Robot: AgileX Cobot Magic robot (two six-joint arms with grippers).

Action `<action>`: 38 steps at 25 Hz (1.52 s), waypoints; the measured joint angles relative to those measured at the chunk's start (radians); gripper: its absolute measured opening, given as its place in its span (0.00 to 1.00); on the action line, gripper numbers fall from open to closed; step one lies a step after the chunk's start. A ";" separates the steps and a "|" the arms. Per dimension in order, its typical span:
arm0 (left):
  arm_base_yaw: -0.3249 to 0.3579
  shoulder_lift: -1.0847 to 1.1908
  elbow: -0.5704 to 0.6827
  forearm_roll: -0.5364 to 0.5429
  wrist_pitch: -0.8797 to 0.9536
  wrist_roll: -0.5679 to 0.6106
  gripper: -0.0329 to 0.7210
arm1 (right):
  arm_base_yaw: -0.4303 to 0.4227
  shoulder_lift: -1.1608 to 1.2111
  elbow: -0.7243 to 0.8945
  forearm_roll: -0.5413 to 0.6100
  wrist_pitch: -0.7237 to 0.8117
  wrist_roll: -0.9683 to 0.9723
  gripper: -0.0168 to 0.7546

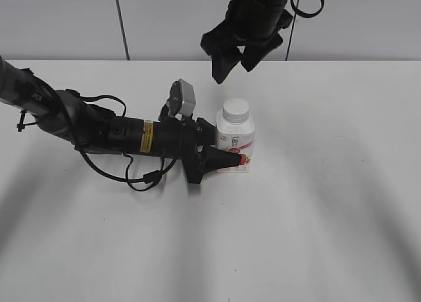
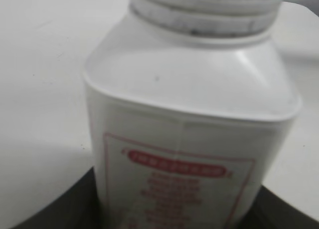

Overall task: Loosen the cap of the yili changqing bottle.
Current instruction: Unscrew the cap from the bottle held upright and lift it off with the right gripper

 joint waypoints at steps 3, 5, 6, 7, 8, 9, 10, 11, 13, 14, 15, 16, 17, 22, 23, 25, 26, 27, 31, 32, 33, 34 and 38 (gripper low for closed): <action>0.000 0.000 0.000 0.000 0.000 0.000 0.56 | 0.000 0.000 0.001 -0.026 0.000 0.173 0.70; 0.000 0.000 0.000 -0.001 0.000 0.000 0.56 | 0.000 0.000 0.013 -0.029 0.000 0.237 0.70; 0.000 0.000 0.000 -0.002 0.001 0.000 0.56 | 0.000 0.000 0.025 -0.029 0.000 0.262 0.70; 0.000 0.000 0.000 -0.002 0.001 0.000 0.56 | 0.000 0.000 0.038 -0.029 0.000 0.282 0.70; 0.000 0.000 0.000 -0.002 0.001 0.000 0.56 | 0.000 0.000 0.048 -0.025 0.000 0.298 0.70; 0.000 0.000 0.000 -0.002 0.001 0.000 0.56 | 0.000 0.000 0.059 -0.019 0.000 0.315 0.70; 0.000 0.000 0.000 -0.002 0.001 0.000 0.56 | 0.000 0.001 0.067 -0.011 0.000 0.326 0.70; 0.000 0.000 0.000 -0.002 0.001 0.000 0.56 | 0.000 0.002 0.071 0.005 0.000 0.331 0.70; 0.000 0.000 0.000 -0.003 0.001 0.000 0.56 | 0.000 0.002 0.074 0.034 0.000 0.348 0.70; 0.000 0.000 0.000 -0.003 0.001 0.000 0.56 | 0.000 0.002 0.074 0.046 0.000 0.357 0.70; 0.000 0.000 0.000 -0.003 0.001 0.000 0.56 | 0.000 0.002 0.074 0.051 0.000 0.366 0.70; 0.000 0.000 0.000 -0.003 0.001 0.000 0.56 | 0.000 0.004 0.074 0.053 0.000 0.374 0.70; 0.000 0.000 0.000 -0.003 0.001 0.000 0.56 | 0.000 0.008 0.074 0.054 0.000 0.380 0.70; 0.000 0.000 0.000 -0.003 0.001 0.000 0.56 | 0.000 0.025 0.074 0.060 0.000 0.391 0.70; 0.000 0.000 0.000 -0.003 0.003 0.000 0.56 | 0.000 0.029 0.076 0.060 0.000 0.393 0.70; 0.000 0.000 0.000 -0.004 0.003 0.000 0.56 | 0.000 0.029 0.084 0.060 0.000 0.392 0.70; 0.000 0.000 0.000 -0.004 0.004 0.000 0.56 | 0.000 0.029 0.089 0.060 0.000 0.392 0.70; 0.000 0.000 0.000 -0.004 0.003 0.000 0.56 | 0.000 0.029 0.096 0.060 0.000 0.393 0.70; 0.000 0.000 0.000 -0.005 0.004 0.000 0.56 | 0.000 0.029 0.117 0.060 0.000 0.395 0.70; 0.000 0.000 0.000 -0.005 0.004 0.000 0.56 | 0.000 0.029 0.119 0.060 0.000 0.395 0.70; 0.000 0.000 0.000 -0.005 0.004 0.000 0.56 | 0.000 0.029 0.119 0.060 0.000 0.395 0.70; 0.000 0.000 0.000 -0.005 0.004 0.000 0.56 | 0.000 0.029 0.119 0.060 0.000 0.395 0.70; 0.000 0.000 0.000 -0.006 0.004 0.000 0.56 | 0.000 0.029 0.119 0.060 0.000 0.395 0.70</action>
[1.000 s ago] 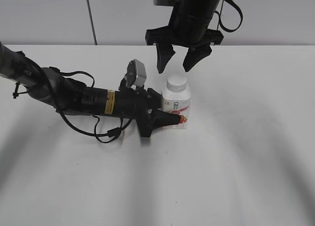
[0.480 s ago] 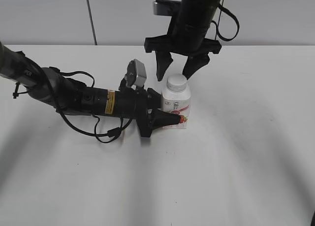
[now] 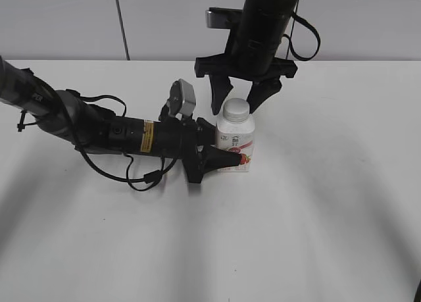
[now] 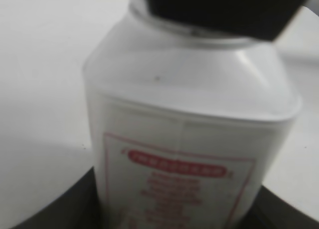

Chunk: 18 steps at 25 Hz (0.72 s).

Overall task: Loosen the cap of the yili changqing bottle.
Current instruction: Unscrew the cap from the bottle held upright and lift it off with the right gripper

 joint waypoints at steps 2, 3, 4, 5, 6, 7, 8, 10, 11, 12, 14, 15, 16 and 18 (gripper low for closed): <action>0.000 0.000 0.000 0.000 0.000 0.000 0.56 | 0.000 0.000 0.000 0.000 0.000 0.000 0.68; 0.000 0.000 0.000 0.000 0.000 0.000 0.56 | 0.000 0.000 0.000 0.000 0.000 0.000 0.67; 0.000 0.000 0.000 0.000 0.000 0.000 0.56 | 0.000 0.000 0.000 -0.001 0.000 0.000 0.65; 0.000 0.000 0.000 0.000 0.000 0.000 0.56 | 0.000 0.000 0.000 -0.004 0.000 0.000 0.62; 0.000 0.000 0.000 0.000 0.000 0.000 0.56 | 0.000 0.000 0.000 -0.007 0.000 0.000 0.60; 0.000 0.000 0.000 0.000 0.000 0.000 0.56 | 0.000 0.000 0.000 -0.009 0.000 0.000 0.58; 0.000 0.000 0.000 0.000 0.000 0.000 0.56 | 0.000 0.000 0.000 -0.011 0.000 0.000 0.57; 0.000 0.000 0.000 0.000 0.001 0.000 0.56 | 0.000 0.000 0.000 -0.012 0.000 0.000 0.55; 0.000 0.000 0.000 0.000 0.001 0.000 0.56 | 0.000 0.000 0.000 -0.012 0.000 0.000 0.55; 0.000 0.000 0.000 0.000 0.001 0.000 0.56 | 0.000 0.000 0.000 -0.012 0.000 0.000 0.55; 0.000 0.000 0.000 0.000 0.001 0.000 0.56 | 0.000 0.000 0.000 -0.012 0.000 0.000 0.55; 0.000 0.000 0.000 0.000 0.001 0.000 0.56 | 0.000 0.000 0.000 -0.012 0.000 0.000 0.55; 0.000 0.000 0.000 0.000 0.001 0.000 0.56 | 0.000 0.000 0.000 -0.013 0.000 0.000 0.55; 0.000 0.000 0.000 0.000 0.001 0.000 0.56 | 0.000 0.000 0.000 -0.013 0.000 -0.001 0.55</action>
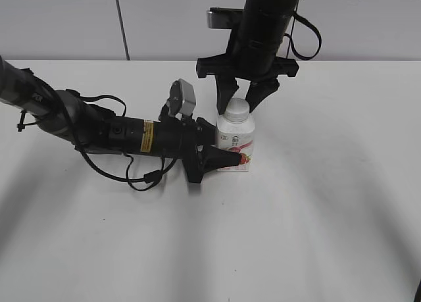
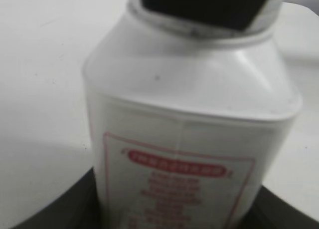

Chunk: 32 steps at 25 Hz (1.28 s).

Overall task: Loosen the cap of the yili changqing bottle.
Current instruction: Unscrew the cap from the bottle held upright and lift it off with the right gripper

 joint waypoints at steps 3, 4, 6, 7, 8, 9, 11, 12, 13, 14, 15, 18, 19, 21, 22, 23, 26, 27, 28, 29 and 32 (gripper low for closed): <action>0.000 0.000 0.000 -0.001 0.000 0.000 0.56 | 0.000 0.000 0.000 0.000 0.000 -0.014 0.55; 0.000 0.000 0.000 -0.001 0.000 0.000 0.56 | 0.000 0.000 0.000 0.000 0.000 -0.024 0.55; 0.000 0.000 0.000 -0.001 0.001 0.000 0.56 | 0.000 0.000 0.000 0.000 0.000 -0.046 0.54; 0.000 0.000 0.000 -0.002 0.001 0.000 0.56 | 0.000 0.000 0.000 0.000 0.000 -0.060 0.54; 0.000 0.000 0.000 -0.002 0.001 0.000 0.56 | 0.000 0.000 0.000 0.001 0.000 -0.083 0.54; 0.000 0.000 0.000 -0.002 0.001 0.000 0.56 | 0.000 0.000 0.000 0.003 0.000 -0.113 0.54; 0.000 0.000 0.000 -0.002 0.001 0.000 0.56 | 0.000 0.000 0.000 0.007 0.000 -0.191 0.54; 0.000 0.000 0.000 -0.002 0.001 0.000 0.56 | 0.000 0.000 0.000 0.009 0.000 -0.241 0.54; 0.000 0.000 0.000 -0.002 0.001 0.000 0.56 | 0.000 0.000 0.000 0.011 0.000 -0.291 0.54; 0.000 0.000 0.000 -0.002 0.001 0.000 0.56 | 0.000 0.000 0.000 0.012 0.000 -0.336 0.54; 0.000 0.000 0.000 -0.001 0.001 0.000 0.56 | 0.000 0.000 0.000 0.014 0.000 -0.388 0.54; 0.000 0.000 0.000 -0.001 0.001 0.002 0.56 | 0.000 0.000 0.000 0.019 0.000 -0.526 0.54; 0.000 0.000 0.000 -0.001 0.001 0.002 0.56 | 0.000 0.000 0.000 0.020 0.000 -0.573 0.54; 0.000 0.000 0.000 0.000 0.001 0.003 0.56 | 0.000 0.000 0.000 0.022 0.000 -0.671 0.54; 0.000 0.000 0.000 0.000 0.001 0.004 0.56 | 0.000 0.000 0.000 0.023 0.000 -0.728 0.54; 0.000 0.000 0.000 0.000 0.001 0.004 0.56 | 0.000 0.000 0.000 0.025 0.000 -0.785 0.54; 0.000 0.000 0.000 0.000 0.001 0.004 0.56 | 0.000 0.000 0.000 0.025 0.000 -0.935 0.54; 0.000 0.000 0.000 0.000 0.001 0.004 0.55 | 0.000 0.000 0.000 0.026 0.000 -0.980 0.54; 0.000 0.000 0.000 0.000 0.001 0.004 0.56 | 0.000 0.000 0.000 0.026 0.001 -1.016 0.54; 0.000 0.000 0.000 0.000 0.001 0.004 0.56 | 0.000 0.000 0.000 0.026 0.002 -1.058 0.54; 0.000 0.000 0.000 0.000 0.002 0.004 0.56 | 0.000 0.000 0.000 0.026 0.003 -1.190 0.54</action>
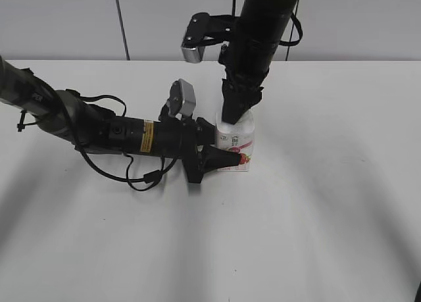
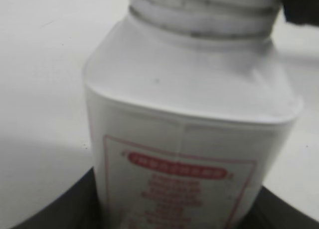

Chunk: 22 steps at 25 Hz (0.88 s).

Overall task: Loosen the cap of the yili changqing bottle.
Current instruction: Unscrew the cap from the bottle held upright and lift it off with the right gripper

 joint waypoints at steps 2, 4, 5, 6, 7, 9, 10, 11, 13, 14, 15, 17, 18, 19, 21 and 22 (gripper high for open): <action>0.000 0.000 0.000 0.000 0.000 0.000 0.56 | 0.000 0.000 0.000 0.000 0.002 -0.089 0.53; 0.000 0.000 0.000 0.000 0.000 0.000 0.56 | 0.000 0.000 0.000 0.000 0.003 -0.150 0.53; 0.000 0.000 0.000 0.000 0.000 0.000 0.56 | 0.000 0.000 0.000 0.000 0.004 -0.179 0.53; 0.000 0.000 0.000 0.000 0.000 0.000 0.56 | 0.000 0.000 0.000 -0.001 0.004 -0.208 0.53; 0.000 0.000 0.000 0.000 0.000 0.000 0.56 | 0.000 0.000 0.000 -0.006 0.004 -0.231 0.53; 0.000 0.000 0.000 0.000 0.001 0.000 0.56 | 0.001 0.000 0.000 -0.020 0.006 -0.292 0.53; 0.000 0.000 0.000 0.000 0.001 0.000 0.56 | 0.002 0.000 0.000 -0.028 0.006 -0.313 0.53; 0.000 0.000 0.000 0.000 0.001 0.000 0.56 | 0.004 0.000 0.000 -0.033 0.007 -0.330 0.53; 0.000 0.000 0.000 0.000 0.001 0.000 0.56 | 0.005 0.000 0.000 -0.038 0.007 -0.343 0.53; 0.000 0.000 0.000 0.000 0.002 0.000 0.56 | 0.005 0.000 0.000 -0.039 0.007 -0.346 0.53; 0.000 0.000 0.000 0.000 0.002 0.000 0.56 | 0.005 0.000 0.000 -0.041 0.007 -0.348 0.53; 0.000 0.000 0.000 0.000 0.002 0.000 0.56 | 0.005 0.000 0.000 -0.042 0.008 -0.351 0.53; 0.000 0.000 0.000 0.000 0.002 0.000 0.56 | 0.005 0.000 0.000 -0.042 0.008 -0.351 0.53; 0.000 0.000 0.000 0.000 0.002 -0.001 0.56 | 0.005 0.000 0.000 -0.043 0.008 -0.353 0.53; 0.000 0.000 0.000 0.000 0.002 -0.001 0.56 | 0.005 0.000 0.000 -0.043 0.008 -0.350 0.53; 0.000 0.000 0.000 0.000 0.002 -0.001 0.56 | 0.005 0.000 0.000 -0.044 0.008 -0.348 0.53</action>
